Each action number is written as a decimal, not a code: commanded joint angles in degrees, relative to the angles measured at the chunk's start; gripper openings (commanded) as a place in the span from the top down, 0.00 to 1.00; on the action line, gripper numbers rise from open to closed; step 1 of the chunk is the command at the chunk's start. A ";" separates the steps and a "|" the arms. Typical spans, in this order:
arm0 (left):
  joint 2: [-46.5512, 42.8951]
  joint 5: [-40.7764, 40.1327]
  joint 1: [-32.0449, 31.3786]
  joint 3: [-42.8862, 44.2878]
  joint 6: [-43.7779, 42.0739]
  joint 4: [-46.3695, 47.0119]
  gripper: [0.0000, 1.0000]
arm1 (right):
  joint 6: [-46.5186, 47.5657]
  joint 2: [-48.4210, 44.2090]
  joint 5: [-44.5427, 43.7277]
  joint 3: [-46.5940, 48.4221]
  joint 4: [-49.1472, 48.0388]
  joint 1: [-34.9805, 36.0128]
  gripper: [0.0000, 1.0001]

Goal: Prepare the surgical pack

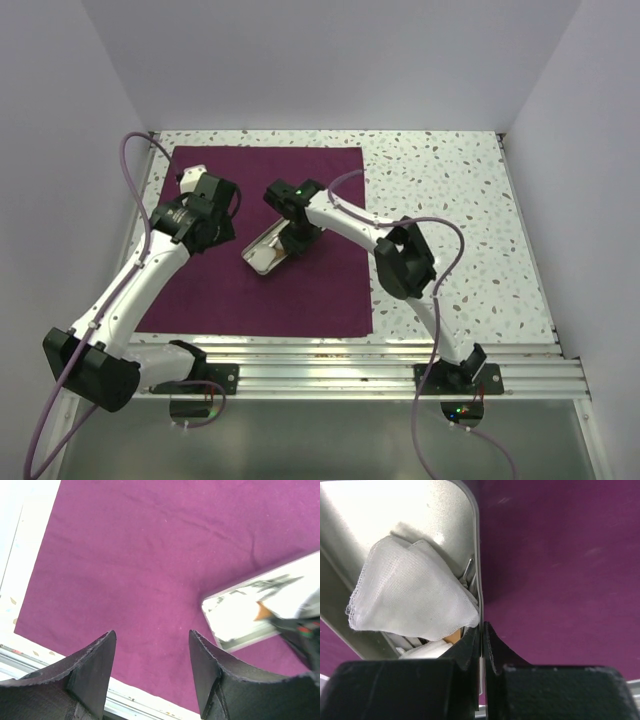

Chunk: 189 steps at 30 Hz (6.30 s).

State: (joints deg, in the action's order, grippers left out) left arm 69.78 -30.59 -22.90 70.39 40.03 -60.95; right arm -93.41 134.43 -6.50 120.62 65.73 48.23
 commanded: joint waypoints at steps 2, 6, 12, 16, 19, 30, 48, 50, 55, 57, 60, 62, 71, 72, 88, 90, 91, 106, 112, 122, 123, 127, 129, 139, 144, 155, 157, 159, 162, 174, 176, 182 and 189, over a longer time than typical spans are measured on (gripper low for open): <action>-1.92 -2.11 0.40 -1.04 0.84 0.47 0.36 | -6.09 3.55 -2.81 7.52 2.38 2.30 1.00; -2.54 -1.14 0.40 -2.27 0.31 1.80 0.36 | -6.09 5.05 -4.04 8.58 4.13 3.19 1.00; -2.72 -0.61 0.40 -3.50 -0.57 2.50 0.36 | -4.33 7.07 -4.22 10.86 3.70 3.36 1.00; -2.19 0.09 0.40 -3.15 -1.27 2.50 0.35 | -2.66 8.57 -3.35 13.15 3.88 3.63 0.84; -2.19 2.10 0.40 -3.42 -1.80 3.29 0.35 | -0.82 7.43 -2.55 12.19 2.04 3.63 0.78; 2.02 3.07 0.66 -2.36 -0.92 3.73 0.38 | 36.77 -10.30 -7.03 1.49 -6.48 1.27 0.48; 25.30 17.84 13.66 -3.07 2.07 15.68 1.00 | 77.41 -5.49 19.93 -7.23 -27.05 -18.69 1.00; 29.25 18.46 15.16 -0.88 2.07 15.33 1.00 | 75.40 -5.41 21.96 -9.52 -30.05 -19.40 1.00; 38.66 17.49 15.78 7.10 0.05 13.67 1.00 | 72.58 -3.65 21.36 -14.26 -29.09 -22.65 1.00; 42.88 19.41 15.78 9.23 -1.35 13.75 1.00 | 72.14 -4.61 20.39 -18.03 -30.05 -24.32 1.00; 47.37 24.07 15.60 11.87 -3.20 15.76 1.00 | 71.52 -7.51 18.02 -28.14 -31.89 -26.86 1.00; 50.35 25.57 15.43 13.36 -4.25 16.12 1.00 | 70.56 -9.44 17.75 -31.66 -32.51 -28.88 1.00; 61.52 34.45 12.62 25.57 -7.15 16.56 1.00 | 68.45 -18.05 15.12 -47.48 -33.04 -32.23 1.00; 62.14 35.41 11.65 26.63 -7.25 16.13 1.00 | 68.18 -18.76 15.03 -49.58 -32.95 -32.23 1.00; 41.17 23.13 11.56 22.69 -11.73 14.98 0.63 | 74.59 -35.65 13.35 -46.63 -23.55 -30.04 0.70; 38.26 21.11 11.65 21.99 -12.08 13.93 0.61 | 76.43 -34.07 17.37 -40.85 -22.15 -28.37 0.59; 37.46 20.92 11.65 21.81 -12.08 13.40 0.61 | 76.70 -31.54 17.92 -38.55 -21.36 -26.88 0.57; 20.14 26.72 10.15 3.62 -11.91 18.67 0.55 | 76.09 -13.85 13.89 -18.93 -18.36 -16.41 0.53; 16.27 26.37 9.98 -0.52 -11.64 18.67 0.56 | 75.30 -10.42 11.60 -17.17 -17.75 -15.71 0.56; 9.76 22.77 9.98 0.10 -11.03 14.98 0.57 | 74.60 -6.55 10.55 -13.84 -18.80 -15.44 0.71; 10.02 22.94 9.98 0.36 -11.03 14.81 0.57 | 74.16 -5.85 10.46 -13.40 -18.54 -15.44 0.73; 11.25 23.47 9.98 1.59 -11.03 14.54 0.58 | 73.98 -4.71 9.23 -11.37 -17.31 -15.44 0.87; 11.96 23.91 9.98 2.56 -11.03 14.46 0.59 | 73.81 -4.09 9.05 -10.14 -16.78 -15.44 0.97; 11.26 25.23 9.98 2.03 -11.11 14.98 0.59 | 76.00 -0.23 6.59 -2.77 -14.41 -15.44 1.00; 11.26 26.19 9.98 1.42 -11.38 15.42 0.59 | 76.27 0.74 6.68 -0.47 -13.70 -15.27 1.00; 11.35 28.56 9.98 1.33 -12.61 16.30 0.58 | 75.92 3.82 4.66 3.66 -11.60 -14.04 1.00; 11.08 28.83 10.06 1.07 -12.61 16.47 0.58 | 75.91 4.26 3.52 4.45 -11.42 -13.69 1.00; 10.55 28.92 9.98 0.45 -12.61 16.56 0.58 | 76.09 4.87 2.55 5.24 -10.54 -13.77 1.00; 10.12 29.01 9.98 0.10 -12.70 16.56 0.58 | 76.35 5.49 1.93 6.21 -10.10 -13.69 1.00; 10.99 29.27 9.98 2.38 -13.57 15.86 0.53 | 76.97 0.67 -1.40 8.32 -5.01 -13.51 0.47; 11.08 28.83 9.98 3.35 -13.92 15.60 0.53 | 77.06 -5.10 -3.07 6.40 -3.26 -13.51 0.36; 10.56 29.18 9.98 3.79 -14.19 14.54 0.53 | 74.08 -26.20 1.39 -20.29 -4.90 -13.51 0.24; 8.10 32.26 9.89 0.55 -12.87 14.01 0.54 | 55.75 -59.58 25.37 -67.76 -23.96 -12.46 0.24</action>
State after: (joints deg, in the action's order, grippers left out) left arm 81.21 -0.36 -12.84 72.01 27.24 -46.22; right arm -26.44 80.73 6.70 65.21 50.52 34.72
